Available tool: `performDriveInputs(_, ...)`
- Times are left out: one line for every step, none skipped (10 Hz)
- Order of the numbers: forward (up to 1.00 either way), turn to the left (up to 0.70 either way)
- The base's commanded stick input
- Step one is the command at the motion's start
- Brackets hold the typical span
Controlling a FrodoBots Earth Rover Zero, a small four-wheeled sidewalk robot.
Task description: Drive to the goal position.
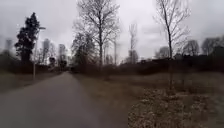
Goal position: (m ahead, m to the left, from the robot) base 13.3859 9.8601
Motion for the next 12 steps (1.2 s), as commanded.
performDriveInputs(-0.45, 0.0)
performDriveInputs(-0.45, 0.0)
performDriveInputs(-0.45, -0.02)
performDriveInputs(-0.45, -0.14)
performDriveInputs(-0.45, -0.27)
performDriveInputs(-0.45, -0.27)
performDriveInputs(-0.45, -0.27)
performDriveInputs(-0.45, -0.27)
performDriveInputs(-0.45, -0.27)
performDriveInputs(-0.45, -0.27)
performDriveInputs(-0.45, -0.27)
performDriveInputs(-0.45, -0.27)
